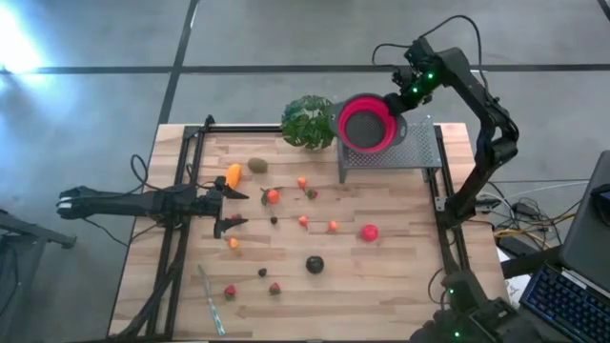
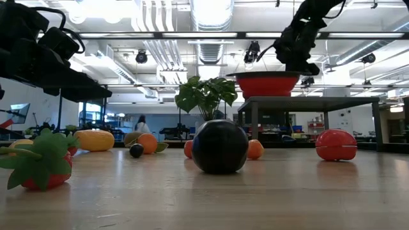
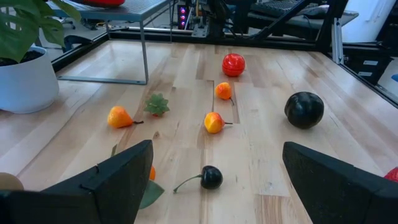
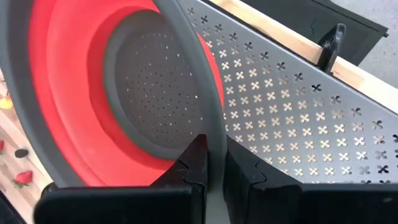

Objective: Pick & Place Fruit
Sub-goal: Put the red strainer bowl on the shelf

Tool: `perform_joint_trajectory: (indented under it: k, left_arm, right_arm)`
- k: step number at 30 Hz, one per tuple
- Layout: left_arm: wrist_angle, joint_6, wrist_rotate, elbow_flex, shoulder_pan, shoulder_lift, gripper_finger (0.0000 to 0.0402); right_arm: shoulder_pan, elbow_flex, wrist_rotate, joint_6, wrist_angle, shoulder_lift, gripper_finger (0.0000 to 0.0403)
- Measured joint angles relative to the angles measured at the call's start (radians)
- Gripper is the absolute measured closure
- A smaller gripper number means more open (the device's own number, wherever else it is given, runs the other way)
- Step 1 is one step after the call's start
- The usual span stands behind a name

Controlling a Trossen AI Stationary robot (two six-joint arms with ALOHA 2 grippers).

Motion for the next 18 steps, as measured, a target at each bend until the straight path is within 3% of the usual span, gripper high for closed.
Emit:
perform_joint_trajectory:
  k: [18]
  left_arm:
    - [0.0, 0.0, 0.0, 0.0, 0.0, 0.0, 0.0037]
  right_arm:
    - [-0.022, -0.005, 0.053, -0.045, -0.055, 0.0, 0.0367]
